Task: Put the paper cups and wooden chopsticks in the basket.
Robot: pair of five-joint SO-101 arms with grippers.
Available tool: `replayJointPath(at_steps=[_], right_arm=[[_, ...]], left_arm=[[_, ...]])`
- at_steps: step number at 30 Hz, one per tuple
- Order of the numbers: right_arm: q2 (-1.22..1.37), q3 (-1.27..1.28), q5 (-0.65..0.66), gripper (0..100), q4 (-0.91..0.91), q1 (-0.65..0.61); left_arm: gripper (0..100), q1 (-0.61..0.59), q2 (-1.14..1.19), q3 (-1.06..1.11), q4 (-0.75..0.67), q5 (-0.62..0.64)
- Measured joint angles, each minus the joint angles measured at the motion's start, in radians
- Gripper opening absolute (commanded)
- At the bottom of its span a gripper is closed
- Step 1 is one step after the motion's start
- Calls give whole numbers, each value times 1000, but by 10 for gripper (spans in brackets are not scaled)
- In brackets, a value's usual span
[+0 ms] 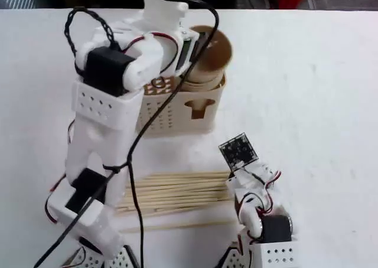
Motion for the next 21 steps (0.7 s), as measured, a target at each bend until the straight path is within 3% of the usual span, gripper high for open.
replayJointPath(at_steps=[8, 15, 21], right_arm=[[0, 0, 0, 17, 0, 2], [2, -2, 5, 20, 2, 0], [2, -68, 20, 21, 61, 2]], left_arm=[[183, -89, 0, 75, -48, -2], [184, -414, 6, 81, 143, 180], [185, -569, 61, 373, 167, 190]])
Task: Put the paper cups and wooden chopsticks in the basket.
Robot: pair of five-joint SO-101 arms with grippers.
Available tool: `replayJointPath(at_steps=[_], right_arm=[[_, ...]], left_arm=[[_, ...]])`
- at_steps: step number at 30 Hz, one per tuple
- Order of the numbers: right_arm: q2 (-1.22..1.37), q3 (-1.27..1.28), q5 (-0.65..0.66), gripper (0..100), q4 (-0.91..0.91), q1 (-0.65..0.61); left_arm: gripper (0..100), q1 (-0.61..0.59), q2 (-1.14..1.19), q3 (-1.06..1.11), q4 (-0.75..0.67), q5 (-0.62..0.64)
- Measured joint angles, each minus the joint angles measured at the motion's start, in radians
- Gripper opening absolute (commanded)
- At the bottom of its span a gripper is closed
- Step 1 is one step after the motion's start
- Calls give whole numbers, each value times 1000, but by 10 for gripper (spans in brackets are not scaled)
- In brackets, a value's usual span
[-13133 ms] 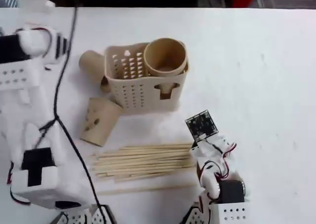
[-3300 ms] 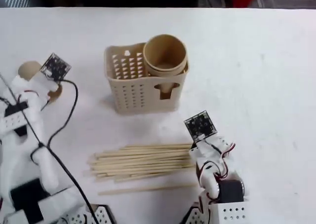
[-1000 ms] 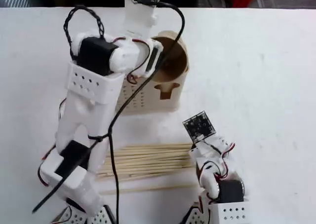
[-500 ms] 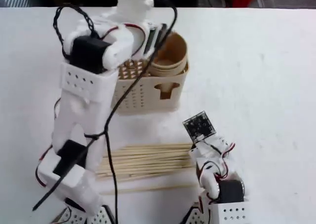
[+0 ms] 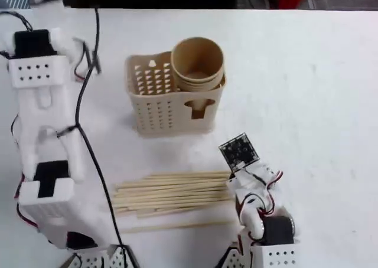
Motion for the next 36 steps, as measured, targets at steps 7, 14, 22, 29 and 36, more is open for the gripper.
replayJointPath(at_steps=[7, 14, 22, 29, 36], right_arm=[[201, -121, 78, 21, 0, 0], [640, -356, 160, 22, -11, -244], [1137, -571, 163, 115, -69, -652], [1487, -707, 221, 98, -189, -655], [1651, -743, 235, 99, -313, -634]], left_arm=[[185, -37, 8, 505, -305, 8], [185, -38, 14, 747, -601, 9], [185, -141, 17, 873, -858, 9], [185, -158, 17, 875, -873, 9], [185, -158, 17, 875, -876, 9]])
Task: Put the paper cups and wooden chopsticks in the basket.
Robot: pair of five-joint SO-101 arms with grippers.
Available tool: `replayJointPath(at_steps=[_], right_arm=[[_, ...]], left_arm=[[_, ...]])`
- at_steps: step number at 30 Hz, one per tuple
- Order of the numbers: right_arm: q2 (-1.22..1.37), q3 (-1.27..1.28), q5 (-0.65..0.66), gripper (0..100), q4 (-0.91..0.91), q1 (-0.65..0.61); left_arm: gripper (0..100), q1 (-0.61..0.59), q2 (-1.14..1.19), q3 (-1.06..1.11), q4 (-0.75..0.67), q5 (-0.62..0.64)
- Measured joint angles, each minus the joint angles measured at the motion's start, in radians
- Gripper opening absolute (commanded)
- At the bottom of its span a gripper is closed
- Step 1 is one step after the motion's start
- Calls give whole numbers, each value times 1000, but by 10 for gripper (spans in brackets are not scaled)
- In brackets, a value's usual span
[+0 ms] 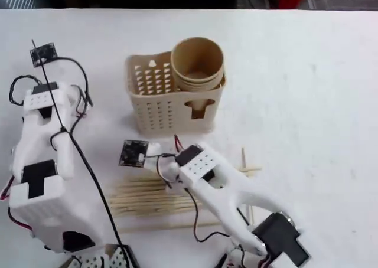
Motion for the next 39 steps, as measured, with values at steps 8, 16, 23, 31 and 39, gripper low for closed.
replayJointPath(at_steps=[8, 16, 23, 31, 39], right_arm=[[32, -11, 0, 22, -23, 5], [14, -28, 0, 16, -21, 81], [-259, -26, -64, 16, 114, 101], [-433, -26, -74, 98, 216, 104], [-138, -107, -74, 269, 216, 91]], left_arm=[[185, 0, 0, 0, 0, 0], [185, 0, 0, 0, 0, 0], [185, 0, 0, 0, 0, 0], [185, 0, 0, 0, 0, 0], [185, 0, 0, 0, 0, 0]])
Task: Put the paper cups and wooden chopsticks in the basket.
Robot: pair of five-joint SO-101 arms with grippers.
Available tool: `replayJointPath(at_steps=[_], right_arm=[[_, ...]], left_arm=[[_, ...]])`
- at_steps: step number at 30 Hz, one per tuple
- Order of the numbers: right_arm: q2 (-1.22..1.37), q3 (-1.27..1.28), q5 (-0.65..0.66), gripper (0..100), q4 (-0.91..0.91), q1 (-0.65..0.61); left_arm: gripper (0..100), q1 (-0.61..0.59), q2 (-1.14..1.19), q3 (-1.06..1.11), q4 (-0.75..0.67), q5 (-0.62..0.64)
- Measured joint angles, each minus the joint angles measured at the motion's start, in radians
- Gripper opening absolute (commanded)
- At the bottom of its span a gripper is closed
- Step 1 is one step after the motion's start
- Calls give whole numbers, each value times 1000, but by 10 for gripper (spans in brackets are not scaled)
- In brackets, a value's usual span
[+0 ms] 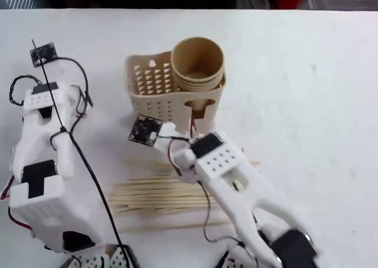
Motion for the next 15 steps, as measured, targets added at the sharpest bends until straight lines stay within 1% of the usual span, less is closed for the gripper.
replayJointPath(at_steps=[3, 8, 10, 15], right_arm=[[114, -29, 0, 269, -8, -20], [259, -46, 0, 264, -87, -15], [282, -55, 0, 231, -103, -15], [307, -64, 2, 97, -138, -12]], left_arm=[[185, 0, 0, 0, 0, 0], [185, 0, 0, 0, 0, 0], [185, 0, 0, 0, 0, 0], [185, 0, 0, 0, 0, 0]])
